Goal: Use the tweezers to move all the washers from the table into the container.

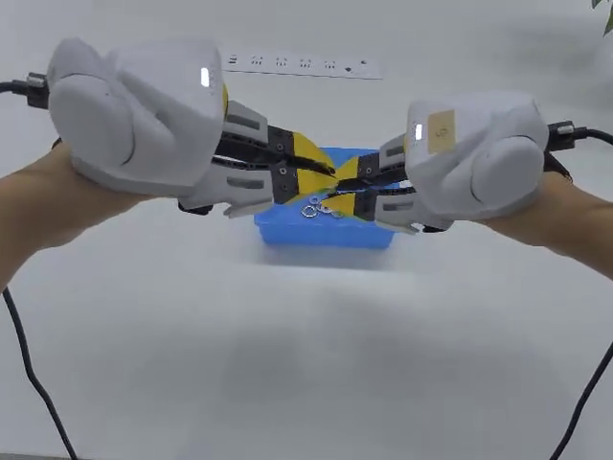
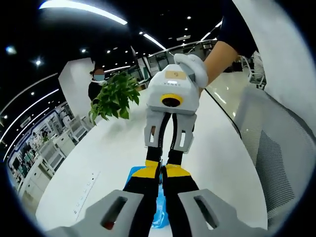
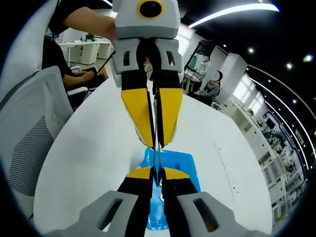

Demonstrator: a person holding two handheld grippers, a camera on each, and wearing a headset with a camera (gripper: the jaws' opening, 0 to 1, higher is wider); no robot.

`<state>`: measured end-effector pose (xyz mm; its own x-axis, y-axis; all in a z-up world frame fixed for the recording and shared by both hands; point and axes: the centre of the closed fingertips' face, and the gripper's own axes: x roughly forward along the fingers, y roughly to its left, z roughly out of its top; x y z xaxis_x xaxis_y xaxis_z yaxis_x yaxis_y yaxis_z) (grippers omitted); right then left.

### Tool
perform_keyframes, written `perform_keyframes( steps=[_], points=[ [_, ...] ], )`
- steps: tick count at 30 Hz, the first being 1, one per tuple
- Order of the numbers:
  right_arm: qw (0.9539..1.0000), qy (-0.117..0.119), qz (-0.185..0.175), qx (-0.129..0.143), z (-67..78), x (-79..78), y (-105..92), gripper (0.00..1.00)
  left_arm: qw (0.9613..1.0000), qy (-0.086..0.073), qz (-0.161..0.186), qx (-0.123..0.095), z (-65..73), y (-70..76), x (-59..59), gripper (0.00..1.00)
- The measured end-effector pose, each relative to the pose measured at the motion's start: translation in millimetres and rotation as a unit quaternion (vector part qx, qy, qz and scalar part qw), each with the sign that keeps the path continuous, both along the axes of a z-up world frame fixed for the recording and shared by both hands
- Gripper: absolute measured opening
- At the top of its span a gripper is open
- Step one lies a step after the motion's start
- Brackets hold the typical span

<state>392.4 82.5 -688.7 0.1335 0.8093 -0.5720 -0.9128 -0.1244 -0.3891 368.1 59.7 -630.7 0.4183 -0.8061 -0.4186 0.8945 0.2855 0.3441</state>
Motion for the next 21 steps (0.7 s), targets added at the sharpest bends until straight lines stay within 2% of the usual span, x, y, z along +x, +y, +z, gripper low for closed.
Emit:
perform_keyframes(
  steps=[3, 7, 14, 21],
  points=[
    [1.0, 0.0, 0.003, 0.002, 4.6, -7.7, -3.5, 0.08, 0.9999, 0.003, 0.0, -0.014, 3.2, 2.1, -6.0, 0.06],
    [0.9995, 0.024, 0.002, 0.022, 10.8, -20.7, -7.5, 0.08, 0.999, 0.016, -0.004, -0.041, 8.5, 4.4, -17.3, 0.06],
    [0.9993, 0.026, 0.004, 0.026, 20.2, -39.3, -12.1, 0.07, 0.9991, 0.017, -0.012, -0.036, 10.0, 8.9, -32.5, 0.06],
    [0.9996, 0.022, 0.003, 0.017, 20.5, -48.8, -14.5, 0.07, 0.999, 0.025, -0.008, -0.036, 8.2, 7.6, -38.9, 0.07]
  ],
)
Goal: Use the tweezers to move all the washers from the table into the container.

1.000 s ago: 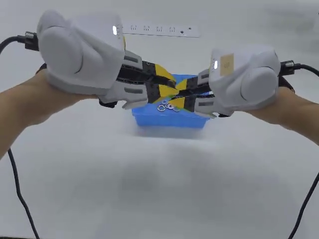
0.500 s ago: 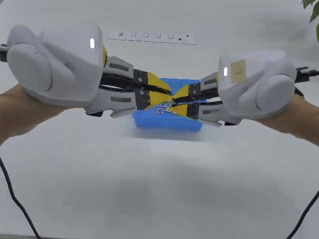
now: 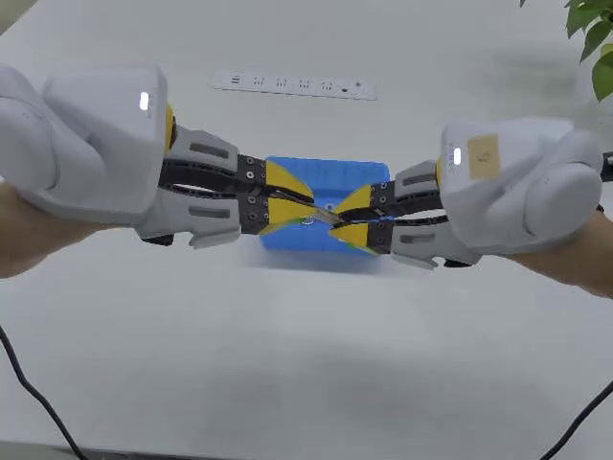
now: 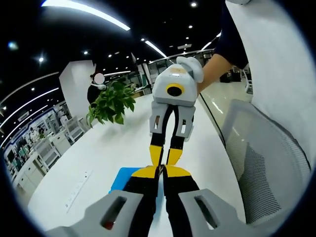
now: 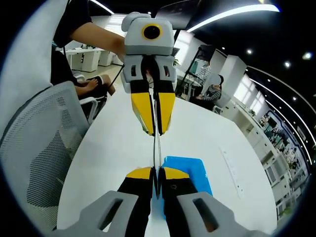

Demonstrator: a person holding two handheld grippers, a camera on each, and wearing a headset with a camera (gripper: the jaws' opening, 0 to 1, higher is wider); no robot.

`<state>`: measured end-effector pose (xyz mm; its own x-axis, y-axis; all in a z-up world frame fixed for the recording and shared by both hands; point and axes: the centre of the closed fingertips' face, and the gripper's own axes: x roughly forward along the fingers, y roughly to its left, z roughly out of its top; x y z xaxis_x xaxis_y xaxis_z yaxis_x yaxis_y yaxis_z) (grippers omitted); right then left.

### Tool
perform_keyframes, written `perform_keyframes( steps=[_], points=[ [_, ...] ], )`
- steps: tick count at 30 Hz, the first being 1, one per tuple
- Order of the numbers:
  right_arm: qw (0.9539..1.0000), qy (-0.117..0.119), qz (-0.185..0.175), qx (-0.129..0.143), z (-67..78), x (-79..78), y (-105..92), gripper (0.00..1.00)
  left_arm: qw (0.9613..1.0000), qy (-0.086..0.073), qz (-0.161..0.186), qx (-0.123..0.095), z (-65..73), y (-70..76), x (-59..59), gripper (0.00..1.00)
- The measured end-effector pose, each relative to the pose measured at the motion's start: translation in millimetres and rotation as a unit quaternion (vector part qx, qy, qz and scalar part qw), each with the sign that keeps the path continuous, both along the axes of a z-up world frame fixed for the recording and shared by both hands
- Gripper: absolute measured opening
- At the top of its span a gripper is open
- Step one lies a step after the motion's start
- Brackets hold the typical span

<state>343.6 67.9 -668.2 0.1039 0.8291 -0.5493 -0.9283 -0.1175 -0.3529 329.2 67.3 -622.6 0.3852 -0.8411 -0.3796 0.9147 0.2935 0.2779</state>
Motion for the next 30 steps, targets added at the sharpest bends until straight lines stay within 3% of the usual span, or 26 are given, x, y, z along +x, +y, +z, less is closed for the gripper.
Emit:
perform_keyframes(
  steps=[5, 13, 21, 24, 30],
  points=[
    [0.9999, -0.001, 0.005, -0.009, -2.9, -5.9, -2.2, 0.07, 1.0, 0.008, 0.0, 0.005, -4.2, -0.6, -5.2, 0.07],
    [0.9995, 0.001, 0.014, -0.027, -11.6, -8.8, -4.8, 0.07, 0.999, 0.022, -0.001, 0.04, -21.8, 3.9, -8.7, 0.1],
    [0.9988, 0.006, 0.015, -0.047, -24.0, -5.3, -7.7, 0.07, 0.998, 0.028, 0.004, 0.057, -38.7, 6.1, -3.1, 0.07],
    [0.9985, 0.009, 0.015, -0.053, -28.4, -3.6, -9.5, 0.07, 0.9967, 0.031, 0.002, 0.075, -50.8, 8.1, 0.4, 0.06],
    [0.9971, 0.024, 0.019, -0.069, -45.8, -3.8, -13.5, 0.07, 0.9939, 0.064, 0.002, 0.09, -81.4, 7.8, 4.7, 0.06]
  ],
)
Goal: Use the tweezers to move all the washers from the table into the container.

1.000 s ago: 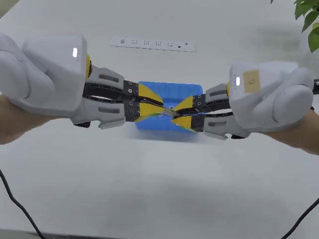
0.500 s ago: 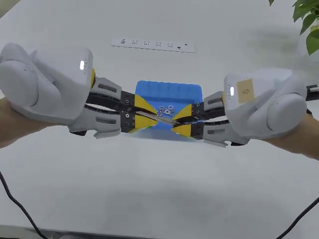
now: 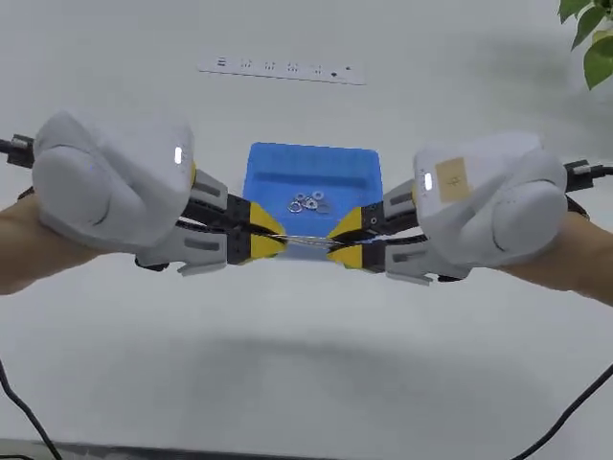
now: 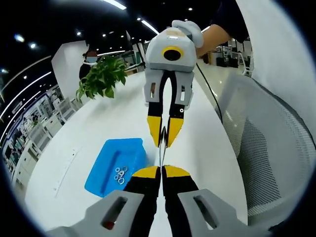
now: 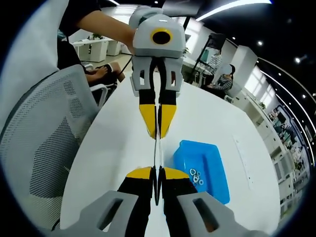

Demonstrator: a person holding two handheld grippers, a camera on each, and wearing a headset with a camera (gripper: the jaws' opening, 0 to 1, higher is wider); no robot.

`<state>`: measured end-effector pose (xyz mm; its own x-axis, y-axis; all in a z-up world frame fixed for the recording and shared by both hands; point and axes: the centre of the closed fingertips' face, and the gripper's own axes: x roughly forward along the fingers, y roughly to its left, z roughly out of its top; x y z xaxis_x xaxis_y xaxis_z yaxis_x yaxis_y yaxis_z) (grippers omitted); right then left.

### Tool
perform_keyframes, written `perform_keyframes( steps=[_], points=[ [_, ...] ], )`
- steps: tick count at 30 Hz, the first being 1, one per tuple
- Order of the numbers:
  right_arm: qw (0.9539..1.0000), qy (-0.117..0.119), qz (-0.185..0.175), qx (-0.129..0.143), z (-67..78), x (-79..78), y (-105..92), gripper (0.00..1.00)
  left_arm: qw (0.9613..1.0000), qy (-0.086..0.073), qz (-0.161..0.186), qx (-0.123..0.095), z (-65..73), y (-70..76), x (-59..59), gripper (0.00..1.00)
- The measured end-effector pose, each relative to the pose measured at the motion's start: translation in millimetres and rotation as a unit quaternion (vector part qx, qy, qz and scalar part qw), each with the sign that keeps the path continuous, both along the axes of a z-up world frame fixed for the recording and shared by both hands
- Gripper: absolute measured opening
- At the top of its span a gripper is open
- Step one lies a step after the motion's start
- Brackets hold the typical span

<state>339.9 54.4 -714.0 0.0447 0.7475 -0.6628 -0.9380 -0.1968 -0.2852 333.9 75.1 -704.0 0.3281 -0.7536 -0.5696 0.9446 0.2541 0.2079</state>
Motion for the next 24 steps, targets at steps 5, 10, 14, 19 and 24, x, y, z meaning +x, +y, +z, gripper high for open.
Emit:
perform_keyframes(
  steps=[5, 10, 14, 19, 24],
  points=[
    [0.9982, 0.058, -0.012, -0.011, -26.2, -2.6, -3.0, 0.07, 0.9987, 0.047, 0.014, 0.008, -34.7, -1.1, -1.4, 0.05],
    [0.9961, 0.08, -0.016, -0.034, -53.8, -5.5, -0.4, 0.08, 0.996, 0.075, 0.023, 0.043, -67.9, 0.6, -3.2, 0.05],
    [0.9924, 0.102, -0.042, -0.053, -71.7, -3.0, -1.7, 0.08, 0.9926, 0.086, 0.056, 0.065, -88.6, 2.3, 2.5, 0.07],
    [0.9896, 0.11, -0.062, -0.07, -90.4, -5.8, -5.0, 0.08, 0.9916, 0.098, 0.053, 0.066, -98.4, -2.3, 0.8, 0.07],
    [0.9889, 0.112, -0.068, -0.069, -93.6, -2.1, -7.2, 0.08, 0.9902, 0.105, 0.06, 0.069, -97.1, 0.5, 4.5, 0.08]
  ],
)
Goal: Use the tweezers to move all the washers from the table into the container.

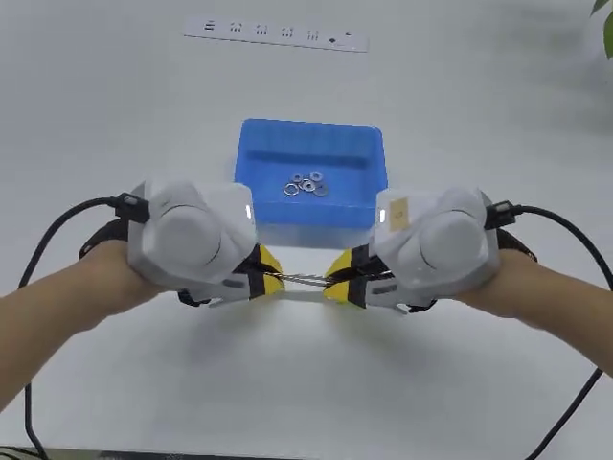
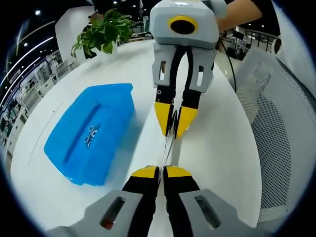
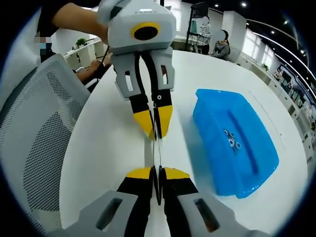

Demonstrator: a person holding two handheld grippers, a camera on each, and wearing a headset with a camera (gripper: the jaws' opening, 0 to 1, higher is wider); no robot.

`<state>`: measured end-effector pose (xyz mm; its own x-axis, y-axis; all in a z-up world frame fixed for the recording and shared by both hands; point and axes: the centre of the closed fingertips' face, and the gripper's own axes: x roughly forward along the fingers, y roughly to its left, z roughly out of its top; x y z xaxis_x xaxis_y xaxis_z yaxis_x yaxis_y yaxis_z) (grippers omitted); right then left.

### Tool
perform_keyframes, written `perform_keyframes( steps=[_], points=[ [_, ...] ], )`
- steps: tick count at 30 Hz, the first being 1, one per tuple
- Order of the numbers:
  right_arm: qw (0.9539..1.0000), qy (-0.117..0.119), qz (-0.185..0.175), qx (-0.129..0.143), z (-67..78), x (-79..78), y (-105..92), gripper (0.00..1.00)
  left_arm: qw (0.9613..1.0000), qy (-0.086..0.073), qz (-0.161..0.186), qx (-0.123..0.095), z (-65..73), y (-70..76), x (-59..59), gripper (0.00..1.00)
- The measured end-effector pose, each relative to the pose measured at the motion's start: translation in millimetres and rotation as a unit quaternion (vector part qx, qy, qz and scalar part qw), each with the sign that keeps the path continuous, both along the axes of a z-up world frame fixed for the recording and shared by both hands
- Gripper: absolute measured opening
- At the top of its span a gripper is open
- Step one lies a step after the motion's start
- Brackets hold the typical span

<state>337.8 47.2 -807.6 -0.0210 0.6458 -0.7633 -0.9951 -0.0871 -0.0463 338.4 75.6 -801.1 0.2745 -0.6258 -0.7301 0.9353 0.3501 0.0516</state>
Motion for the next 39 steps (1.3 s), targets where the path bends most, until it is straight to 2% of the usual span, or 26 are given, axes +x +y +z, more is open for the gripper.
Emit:
perform_keyframes(
  steps=[1, 2, 3, 5, 11, 14, 18, 22, 24, 25, 27, 30, 32, 36, 39],
  points=[
    [1.0, -0.002, 0.004, -0.005, -1.8, -0.1, -0.7, 0.09, 1.0, 0.001, 0.001, -0.002, -0.2, -1.3, 0.0, 0.08],
    [0.9998, -0.009, 0.014, 0.006, 1.4, 0.3, 3.5, 0.09, 1.0, 0.002, 0.002, -0.003, 0.2, -2.0, -0.6, 0.08],
    [1.0, -0.007, 0.006, -0.001, 1.7, 0.9, 0.7, 0.09, 1.0, 0.002, 0.003, -0.002, 0.2, -1.5, -0.8, 0.08],
    [0.9999, -0.009, 0.008, 0.001, 2.2, 0.8, 0.2, 0.1, 0.9999, 0.007, 0.008, -0.004, -0.4, -1.2, -0.3, 0.08],
    [1.0, -0.006, 0.005, -0.004, 2.5, 3.3, -0.9, 0.12, 0.9999, 0.007, 0.009, -0.001, -1.1, -1.7, -0.3, 0.09],
    [0.9999, -0.002, 0.005, -0.009, 2.0, 3.4, -1.1, 0.12, 0.9998, 0.012, 0.013, -0.003, -0.8, -1.2, -1.2, 0.15],
    [0.9999, -0.001, -0.005, -0.01, 2.5, 5.3, -2.6, 0.14, 0.9998, 0.016, 0.015, -0.003, 0.6, 1.7, -3.5, 0.19],
    [0.9999, -0.002, -0.014, -0.008, 4.3, 6.5, -5.4, 0.18, 0.9993, 0.016, 0.029, -0.016, 7.2, 5.8, -3.0, 0.23],
    [0.9998, -0.005, -0.019, -0.002, 10.1, 6.8, -6.7, 0.18, 0.9989, 0.016, 0.037, -0.023, 11.3, 8.5, -2.2, 0.25],
    [0.9998, -0.005, -0.02, 0.0, 11.8, 6.7, -7.1, 0.18, 0.9986, 0.011, 0.043, -0.03, 16.1, 10.6, -1.7, 0.26],
    [0.9995, -0.009, -0.028, 0.013, 22.8, 6.5, -11.0, 0.19, 0.9974, 0.011, 0.057, -0.043, 23.1, 16.2, -2.0, 0.27],
    [0.9985, -0.025, -0.042, 0.025, 33.7, 9.7, -20.3, 0.22, 0.9967, -0.004, 0.064, -0.05, 33.4, 25.1, -5.1, 0.32],
    [0.996, -0.048, -0.065, 0.038, 44.0, 15.8, -31.0, 0.24, 0.9954, -0.005, 0.072, -0.063, 41.6, 30.6, -10.3, 0.38],
    [0.9874, -0.078, -0.109, 0.085, 75.4, 21.0, -50.3, 0.27, 0.9922, -0.026, 0.093, -0.079, 59.2, 41.8, -15.4, 0.5],
    [0.9853, -0.081, -0.114, 0.097, 91.3, 16.4, -62.6, 0.3, 0.9873, -0.043, 0.116, -0.1, 77.1, 50.0, -18.6, 0.59]
  ],
)
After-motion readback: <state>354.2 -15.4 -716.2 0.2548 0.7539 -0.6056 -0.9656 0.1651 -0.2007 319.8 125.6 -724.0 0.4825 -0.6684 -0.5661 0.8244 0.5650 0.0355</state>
